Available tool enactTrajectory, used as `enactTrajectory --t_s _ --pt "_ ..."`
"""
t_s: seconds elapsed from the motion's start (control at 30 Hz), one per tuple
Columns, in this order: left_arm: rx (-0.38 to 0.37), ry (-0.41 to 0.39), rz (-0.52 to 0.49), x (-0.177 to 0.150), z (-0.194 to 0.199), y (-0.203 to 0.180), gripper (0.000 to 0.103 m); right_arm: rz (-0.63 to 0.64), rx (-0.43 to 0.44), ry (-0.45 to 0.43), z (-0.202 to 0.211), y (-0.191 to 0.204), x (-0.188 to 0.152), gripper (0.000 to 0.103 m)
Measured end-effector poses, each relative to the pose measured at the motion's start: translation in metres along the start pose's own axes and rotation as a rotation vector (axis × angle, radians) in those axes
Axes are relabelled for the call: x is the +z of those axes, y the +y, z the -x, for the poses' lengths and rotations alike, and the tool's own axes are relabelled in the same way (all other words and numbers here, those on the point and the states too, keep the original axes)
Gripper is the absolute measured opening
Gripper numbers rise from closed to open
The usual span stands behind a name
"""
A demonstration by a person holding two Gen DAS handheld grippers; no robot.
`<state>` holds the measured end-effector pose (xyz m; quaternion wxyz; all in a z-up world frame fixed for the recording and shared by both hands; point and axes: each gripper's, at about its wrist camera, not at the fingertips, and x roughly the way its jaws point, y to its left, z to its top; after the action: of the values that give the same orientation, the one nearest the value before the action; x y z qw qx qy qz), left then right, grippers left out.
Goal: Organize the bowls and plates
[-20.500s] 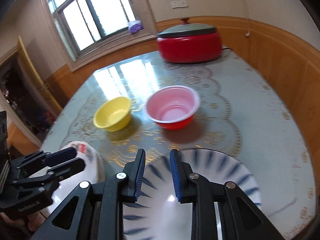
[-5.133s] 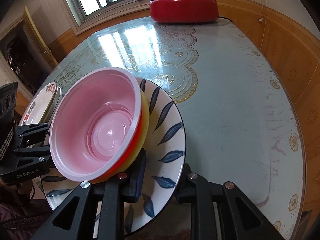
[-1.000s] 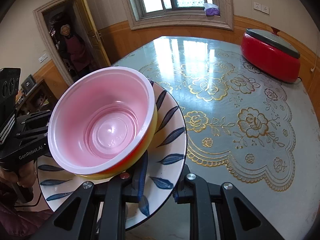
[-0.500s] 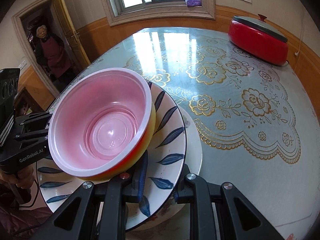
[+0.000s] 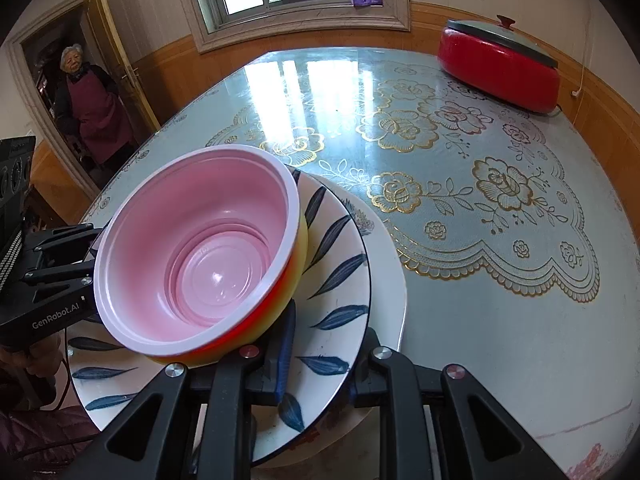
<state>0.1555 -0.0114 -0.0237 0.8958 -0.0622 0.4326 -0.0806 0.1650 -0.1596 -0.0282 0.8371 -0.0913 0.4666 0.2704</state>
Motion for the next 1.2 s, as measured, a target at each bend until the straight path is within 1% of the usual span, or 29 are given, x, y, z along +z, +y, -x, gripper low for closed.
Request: enactTrajectory --t_s 0.23,0.4,0.47,0.57,0.77,0.83,0.93,1.0,1.1,1.2 --pt "0.002 -0.019 -0.005 -0.005 0.007 0.004 0.016 0.031 -0.044 -0.034 0.002 0.007 -0.005 0.022" --pt "0.009 -0.026 -0.008 -0.007 0.01 0.003 0.016 0.038 -0.087 -0.043 0.004 0.01 -0.004 0.022" --pt "0.019 -0.03 -0.017 -0.008 0.011 0.002 0.016 0.024 -0.099 -0.051 0.007 0.007 -0.003 0.025" --pt "0.028 -0.032 -0.024 -0.009 0.011 0.002 0.016 0.006 -0.121 -0.058 0.011 0.004 -0.002 0.025" --pt "0.024 -0.03 -0.027 -0.009 0.011 0.002 0.017 -0.006 -0.117 -0.056 0.015 0.005 -0.009 0.025" --pt "0.02 -0.028 -0.024 -0.009 0.011 0.003 0.017 0.009 -0.138 -0.059 0.016 0.008 -0.011 0.022" --pt "0.014 -0.025 -0.023 -0.01 0.012 0.003 0.017 -0.007 -0.139 -0.058 0.017 0.008 -0.013 0.022" --pt "0.019 -0.025 -0.023 -0.01 0.014 0.002 0.017 -0.012 -0.142 -0.051 0.017 0.009 -0.013 0.022" --pt "0.023 -0.026 -0.025 -0.011 0.015 0.003 0.018 -0.041 -0.121 -0.041 0.018 0.008 -0.013 0.022" --pt "0.033 -0.029 -0.038 -0.011 0.015 0.0 0.018 -0.052 -0.13 -0.036 0.017 0.01 -0.015 0.021"
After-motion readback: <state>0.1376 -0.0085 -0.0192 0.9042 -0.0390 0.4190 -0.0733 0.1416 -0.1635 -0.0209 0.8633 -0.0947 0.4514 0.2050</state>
